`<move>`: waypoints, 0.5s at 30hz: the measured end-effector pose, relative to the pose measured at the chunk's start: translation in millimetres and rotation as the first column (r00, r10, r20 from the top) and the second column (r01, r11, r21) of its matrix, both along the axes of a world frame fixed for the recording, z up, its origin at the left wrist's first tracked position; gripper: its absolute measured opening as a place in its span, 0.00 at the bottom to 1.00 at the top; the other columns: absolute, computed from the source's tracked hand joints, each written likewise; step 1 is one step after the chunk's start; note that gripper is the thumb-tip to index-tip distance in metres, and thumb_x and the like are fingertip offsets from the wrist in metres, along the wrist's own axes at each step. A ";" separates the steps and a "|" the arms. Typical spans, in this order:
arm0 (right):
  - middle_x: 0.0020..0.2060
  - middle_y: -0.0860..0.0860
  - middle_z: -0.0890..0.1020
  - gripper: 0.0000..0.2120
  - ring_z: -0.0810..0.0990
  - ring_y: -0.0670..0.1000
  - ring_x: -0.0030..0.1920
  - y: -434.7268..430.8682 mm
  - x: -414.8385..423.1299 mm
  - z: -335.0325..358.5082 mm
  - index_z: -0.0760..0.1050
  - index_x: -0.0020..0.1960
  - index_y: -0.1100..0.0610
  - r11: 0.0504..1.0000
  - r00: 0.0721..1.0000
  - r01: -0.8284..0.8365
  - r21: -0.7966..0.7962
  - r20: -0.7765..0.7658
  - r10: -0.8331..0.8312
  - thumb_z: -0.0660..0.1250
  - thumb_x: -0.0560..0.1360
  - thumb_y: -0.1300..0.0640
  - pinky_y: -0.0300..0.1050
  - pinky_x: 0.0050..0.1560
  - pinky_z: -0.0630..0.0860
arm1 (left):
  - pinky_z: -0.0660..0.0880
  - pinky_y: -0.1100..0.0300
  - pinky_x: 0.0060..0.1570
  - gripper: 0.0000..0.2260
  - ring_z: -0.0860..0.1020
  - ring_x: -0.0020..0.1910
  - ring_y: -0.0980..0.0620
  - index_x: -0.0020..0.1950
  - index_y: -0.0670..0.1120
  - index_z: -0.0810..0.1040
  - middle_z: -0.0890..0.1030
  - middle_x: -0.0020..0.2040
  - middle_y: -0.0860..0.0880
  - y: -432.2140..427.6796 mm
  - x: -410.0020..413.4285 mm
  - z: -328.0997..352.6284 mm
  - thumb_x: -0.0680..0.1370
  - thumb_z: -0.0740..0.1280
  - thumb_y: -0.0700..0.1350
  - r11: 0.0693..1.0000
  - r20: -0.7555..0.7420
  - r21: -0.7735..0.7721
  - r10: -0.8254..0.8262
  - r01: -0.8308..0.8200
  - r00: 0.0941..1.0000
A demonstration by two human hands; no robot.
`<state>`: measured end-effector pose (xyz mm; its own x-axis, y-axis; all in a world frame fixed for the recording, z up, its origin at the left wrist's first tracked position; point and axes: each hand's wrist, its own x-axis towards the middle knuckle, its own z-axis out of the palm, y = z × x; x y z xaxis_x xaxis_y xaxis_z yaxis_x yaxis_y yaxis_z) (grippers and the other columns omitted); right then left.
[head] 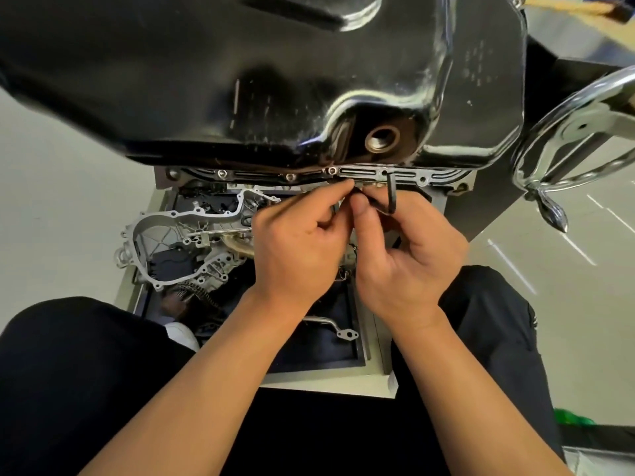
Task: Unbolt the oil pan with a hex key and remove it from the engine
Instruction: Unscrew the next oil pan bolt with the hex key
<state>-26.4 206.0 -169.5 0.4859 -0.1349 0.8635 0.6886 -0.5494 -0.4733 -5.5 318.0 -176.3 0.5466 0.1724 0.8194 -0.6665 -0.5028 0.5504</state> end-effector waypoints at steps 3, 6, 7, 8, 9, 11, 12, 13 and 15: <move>0.38 0.54 0.84 0.03 0.80 0.47 0.39 1.5 -1.7 -1.7 0.83 0.47 0.66 1.000 1.000 0.014 -0.023 -0.027 -0.015 0.71 0.76 0.67 0.36 0.44 0.76 | 0.69 0.76 0.37 0.06 0.70 0.30 0.60 0.49 0.38 0.85 0.73 0.29 0.57 3.1 -1.5 -2.5 0.76 0.70 0.38 1.000 -0.017 0.018 -0.001 0.001 1.000; 0.40 0.53 0.84 0.03 0.81 0.46 0.41 1.9 -1.6 0.6 0.83 0.48 0.66 1.000 1.000 0.007 -0.022 -0.018 -0.007 0.71 0.76 0.68 0.34 0.46 0.75 | 0.67 0.78 0.39 0.05 0.69 0.32 0.62 0.49 0.38 0.85 0.71 0.32 0.59 4.3 0.2 -0.9 0.75 0.71 0.37 1.000 -0.008 0.020 -0.005 0.005 1.000; 0.41 0.52 0.84 0.04 0.81 0.46 0.41 2.1 -0.9 1.3 0.83 0.49 0.66 1.000 1.000 0.004 -0.021 -0.016 -0.005 0.70 0.76 0.68 0.35 0.47 0.75 | 0.67 0.78 0.39 0.05 0.70 0.32 0.62 0.49 0.37 0.85 0.72 0.33 0.60 4.5 1.0 0.1 0.75 0.71 0.37 1.000 -0.007 0.020 -0.005 0.005 1.000; 0.41 0.52 0.84 0.04 0.81 0.46 0.42 2.6 -0.3 1.6 0.83 0.49 0.66 1.000 1.000 0.002 -0.020 -0.016 -0.003 0.70 0.76 0.67 0.35 0.47 0.75 | 0.66 0.78 0.39 0.05 0.69 0.32 0.62 0.49 0.37 0.86 0.71 0.33 0.60 5.0 1.6 1.0 0.75 0.71 0.37 1.000 -0.010 0.021 -0.006 0.006 1.000; 0.41 0.51 0.84 0.04 0.81 0.45 0.42 3.1 0.2 1.7 0.83 0.49 0.66 1.000 1.000 0.002 -0.023 -0.019 -0.002 0.70 0.76 0.67 0.35 0.48 0.75 | 0.66 0.78 0.39 0.05 0.69 0.32 0.63 0.48 0.38 0.86 0.71 0.33 0.60 5.2 2.3 1.5 0.75 0.71 0.37 1.000 -0.017 0.021 -0.008 0.008 1.000; 0.42 0.49 0.83 0.04 0.80 0.43 0.42 4.0 1.2 1.5 0.83 0.49 0.65 1.000 1.000 0.003 -0.031 -0.029 -0.004 0.70 0.77 0.67 0.33 0.48 0.74 | 0.64 0.78 0.39 0.05 0.68 0.30 0.63 0.48 0.38 0.86 0.69 0.32 0.61 5.9 3.6 1.5 0.75 0.71 0.37 1.000 -0.037 0.020 -0.015 0.016 0.999; 0.42 0.48 0.82 0.04 0.79 0.42 0.42 4.0 1.6 1.3 0.83 0.49 0.65 0.999 0.999 0.006 -0.033 -0.032 -0.007 0.69 0.77 0.67 0.33 0.48 0.74 | 0.64 0.78 0.39 0.05 0.68 0.29 0.64 0.48 0.38 0.86 0.69 0.32 0.62 5.9 4.0 1.8 0.75 0.71 0.37 1.000 -0.045 0.020 -0.020 0.021 0.999; 0.41 0.49 0.82 0.04 0.79 0.42 0.42 3.7 2.0 1.2 0.83 0.49 0.65 0.999 0.999 0.008 -0.034 -0.033 -0.010 0.69 0.77 0.67 0.33 0.48 0.73 | 0.64 0.78 0.38 0.05 0.68 0.28 0.66 0.48 0.38 0.86 0.68 0.31 0.62 5.9 4.2 2.4 0.75 0.71 0.37 0.999 -0.054 0.021 -0.024 0.026 0.998; 0.41 0.51 0.84 0.05 0.80 0.44 0.42 3.5 2.8 0.7 0.83 0.50 0.66 0.999 0.999 0.005 -0.040 -0.034 -0.007 0.69 0.77 0.67 0.34 0.48 0.74 | 0.65 0.77 0.36 0.05 0.68 0.27 0.66 0.48 0.39 0.86 0.69 0.29 0.61 6.2 4.3 3.7 0.75 0.71 0.37 0.999 -0.071 0.031 -0.033 0.035 0.997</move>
<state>-23.6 209.5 -168.7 0.5147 -0.1032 0.8511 0.6690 -0.5725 -0.4740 -1.2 324.3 -172.6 0.6079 0.1273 0.7837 -0.6438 -0.4987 0.5804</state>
